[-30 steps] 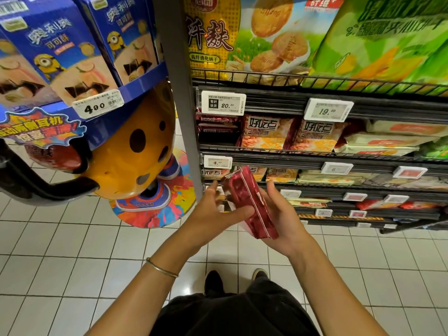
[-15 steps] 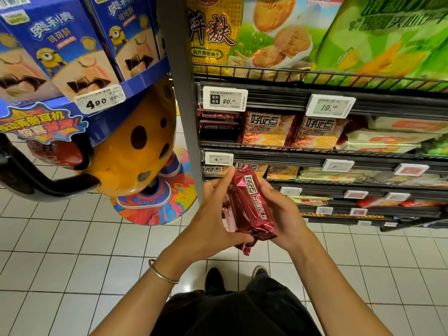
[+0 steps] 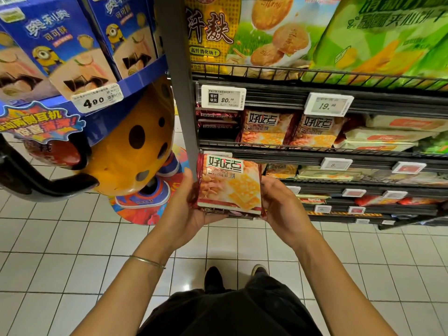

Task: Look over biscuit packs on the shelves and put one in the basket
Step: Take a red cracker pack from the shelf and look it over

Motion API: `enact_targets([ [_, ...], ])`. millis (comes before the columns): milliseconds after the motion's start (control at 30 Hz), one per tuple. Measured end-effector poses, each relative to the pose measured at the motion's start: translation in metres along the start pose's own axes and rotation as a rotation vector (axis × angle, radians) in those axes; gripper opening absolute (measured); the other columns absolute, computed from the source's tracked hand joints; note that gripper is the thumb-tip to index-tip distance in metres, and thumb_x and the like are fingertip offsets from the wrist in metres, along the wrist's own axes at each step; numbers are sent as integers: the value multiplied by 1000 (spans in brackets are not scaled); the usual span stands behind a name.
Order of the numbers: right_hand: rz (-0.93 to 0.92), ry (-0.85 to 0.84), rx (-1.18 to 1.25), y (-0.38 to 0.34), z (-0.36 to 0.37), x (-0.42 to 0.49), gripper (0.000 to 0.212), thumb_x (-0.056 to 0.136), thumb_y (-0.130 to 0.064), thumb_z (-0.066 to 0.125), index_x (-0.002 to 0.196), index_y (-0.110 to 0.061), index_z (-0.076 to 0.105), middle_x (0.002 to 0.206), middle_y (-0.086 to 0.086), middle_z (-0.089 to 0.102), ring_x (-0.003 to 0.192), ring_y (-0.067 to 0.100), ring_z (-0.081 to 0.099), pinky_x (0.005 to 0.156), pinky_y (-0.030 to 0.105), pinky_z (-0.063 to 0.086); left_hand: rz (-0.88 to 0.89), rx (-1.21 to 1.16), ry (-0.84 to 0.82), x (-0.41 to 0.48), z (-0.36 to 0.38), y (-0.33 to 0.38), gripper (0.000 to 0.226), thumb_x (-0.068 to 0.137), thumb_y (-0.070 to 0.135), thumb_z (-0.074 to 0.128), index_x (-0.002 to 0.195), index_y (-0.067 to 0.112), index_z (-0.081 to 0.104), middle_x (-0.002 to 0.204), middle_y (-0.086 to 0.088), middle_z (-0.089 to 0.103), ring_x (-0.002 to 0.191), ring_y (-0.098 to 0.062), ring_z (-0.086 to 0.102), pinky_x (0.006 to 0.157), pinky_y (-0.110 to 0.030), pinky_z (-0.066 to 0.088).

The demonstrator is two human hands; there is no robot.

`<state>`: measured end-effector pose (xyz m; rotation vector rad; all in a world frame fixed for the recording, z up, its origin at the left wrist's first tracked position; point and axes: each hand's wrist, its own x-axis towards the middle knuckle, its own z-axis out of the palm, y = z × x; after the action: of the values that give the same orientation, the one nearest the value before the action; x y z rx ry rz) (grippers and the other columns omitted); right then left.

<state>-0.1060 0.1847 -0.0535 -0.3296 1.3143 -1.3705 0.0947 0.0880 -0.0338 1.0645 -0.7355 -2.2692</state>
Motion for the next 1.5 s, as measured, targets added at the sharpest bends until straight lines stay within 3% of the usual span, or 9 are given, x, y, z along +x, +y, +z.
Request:
enact_targets([
  [267, -15, 79, -146, -3, 18, 5, 20, 104, -24, 62, 120, -16, 53, 70, 3, 68, 57, 15, 64, 50, 27, 54, -373, -252, 120, 7, -15, -5, 49, 96, 29, 62, 136, 1, 60, 135, -28, 66, 128, -43, 63, 87, -54, 58],
  [433, 57, 95, -252, -8, 21, 8, 12, 107, -21, 50, 117, -23, 58, 82, 2, 77, 68, 15, 72, 58, 33, 59, -440, -335, 95, 11, -14, -18, 57, 84, 27, 68, 134, 0, 62, 136, -26, 66, 116, -41, 68, 68, -47, 67],
  [567, 92, 48, -171, -15, 9, 2, 23, 105, -20, 51, 125, -27, 60, 107, 5, 79, 93, 22, 77, 71, 42, 63, -369, -160, 64, 19, -15, -14, 41, 89, 36, 69, 119, 9, 75, 102, -14, 79, 86, -28, 77, 68, -37, 65],
  [700, 27, 124, -286, -12, 1, 2, 28, 99, -17, 69, 125, -20, 58, 105, 8, 75, 90, 18, 78, 65, 32, 62, -234, 298, 139, 35, -13, -13, 27, 101, 42, 63, 119, 23, 74, 122, -12, 76, 119, -30, 70, 94, -45, 58],
  [800, -97, 160, -406, -13, -2, 5, 25, 101, -14, 67, 124, -23, 61, 114, -2, 72, 103, 15, 74, 70, 25, 62, -27, 562, 194, 42, 0, -13, 14, 103, 36, 63, 114, 31, 71, 100, 12, 80, 103, -10, 72, 86, -34, 56],
  [900, -270, 212, -498, -22, -1, 16, 30, 98, -11, 70, 121, -27, 58, 101, -18, 70, 101, 3, 69, 73, 21, 60, 111, 664, 331, 52, 17, -17, 55, 92, 41, 78, 138, 21, 55, 134, 0, 66, 124, -19, 63, 90, -35, 54],
  [1033, -520, 231, -569, -32, 14, 34, 43, 93, -11, 76, 127, -26, 54, 93, -31, 63, 88, -7, 61, 74, 15, 54, -100, 306, 190, 59, 46, -14, 107, 67, 67, 80, 154, 23, 37, 153, -9, 51, 125, -25, 62, 92, -47, 59],
  [1300, -644, -30, -687, -61, 8, 65, 55, 89, 5, 73, 135, -19, 58, 127, -2, 61, 121, 11, 60, 101, 26, 51, 2, 46, 90, 84, 92, 19, 49, 95, 49, 71, 132, 18, 66, 128, -14, 74, 120, -32, 70, 111, -55, 50],
  [1500, -608, 443, -764, -83, -20, 91, 23, 92, -10, 68, 101, -12, 47, 106, 5, 44, 89, 10, 38, 73, 21, 33, 114, 62, 254, 91, 117, 20, 69, 86, 57, 78, 144, 35, 49, 134, -4, 68, 125, -28, 64, 103, -51, 54],
])
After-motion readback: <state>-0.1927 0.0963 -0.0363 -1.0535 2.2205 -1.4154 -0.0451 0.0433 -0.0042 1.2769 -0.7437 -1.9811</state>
